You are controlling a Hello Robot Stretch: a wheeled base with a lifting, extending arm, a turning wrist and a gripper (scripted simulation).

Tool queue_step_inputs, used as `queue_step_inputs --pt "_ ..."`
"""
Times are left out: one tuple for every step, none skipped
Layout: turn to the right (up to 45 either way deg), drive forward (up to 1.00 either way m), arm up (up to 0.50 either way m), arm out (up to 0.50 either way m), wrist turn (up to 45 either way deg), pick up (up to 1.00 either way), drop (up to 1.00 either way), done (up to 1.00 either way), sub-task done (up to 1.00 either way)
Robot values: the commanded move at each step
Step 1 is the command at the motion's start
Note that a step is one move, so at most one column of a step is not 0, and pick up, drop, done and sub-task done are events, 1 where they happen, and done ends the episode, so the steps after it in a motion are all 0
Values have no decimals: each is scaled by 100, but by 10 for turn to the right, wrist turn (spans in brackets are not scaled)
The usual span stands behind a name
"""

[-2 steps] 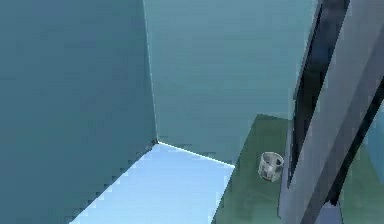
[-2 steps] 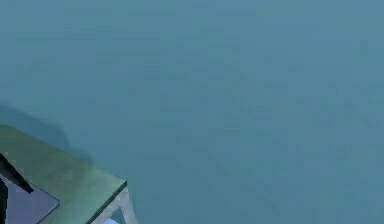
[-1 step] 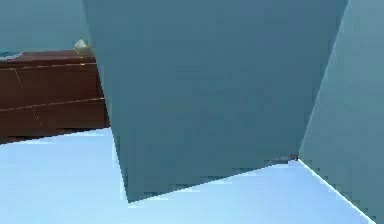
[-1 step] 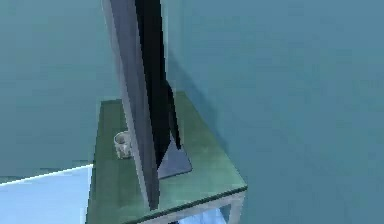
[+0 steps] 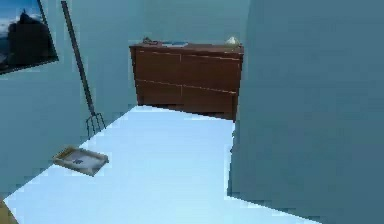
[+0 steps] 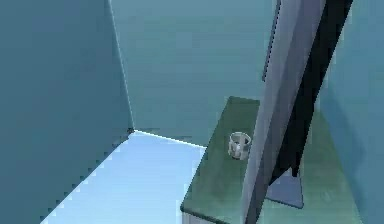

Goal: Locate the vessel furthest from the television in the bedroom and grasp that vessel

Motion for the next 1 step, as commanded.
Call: queue_step_inputs --pt "0 100 0 0 0 0 0 0 0"
